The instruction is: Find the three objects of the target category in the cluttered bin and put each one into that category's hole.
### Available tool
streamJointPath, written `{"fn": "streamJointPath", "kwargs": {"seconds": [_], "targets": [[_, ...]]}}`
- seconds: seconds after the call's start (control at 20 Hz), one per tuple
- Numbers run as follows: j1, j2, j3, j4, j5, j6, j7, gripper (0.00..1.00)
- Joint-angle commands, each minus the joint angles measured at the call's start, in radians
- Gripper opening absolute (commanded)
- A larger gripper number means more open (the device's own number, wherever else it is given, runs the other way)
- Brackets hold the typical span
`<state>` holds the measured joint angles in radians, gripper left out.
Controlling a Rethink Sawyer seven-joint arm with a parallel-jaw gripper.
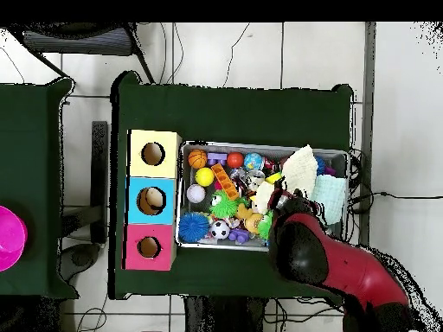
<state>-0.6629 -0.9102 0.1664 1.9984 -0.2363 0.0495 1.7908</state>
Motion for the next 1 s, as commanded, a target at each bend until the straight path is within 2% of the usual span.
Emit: {"fn": "streamJointPath", "kwargs": {"seconds": [0.05, 0.25, 0.55, 0.8, 1.0], "targets": [[0.018, 0.02, 0.055, -0.048, -0.05, 0.018, 0.054, 1.0], [0.031, 0.0, 0.047, -0.038, -0.044, 0.034, 0.062, 1.0], [0.076, -0.024, 0.052, 0.055, 0.047, 0.051, 0.168, 1.0], [0.123, 0.0, 0.017, 0.1, 0.081, -0.053, 0.237, 1.0], [0.169, 0.062, -0.035, 0.094, 0.096, -0.15, 0.261, 1.0]]}}
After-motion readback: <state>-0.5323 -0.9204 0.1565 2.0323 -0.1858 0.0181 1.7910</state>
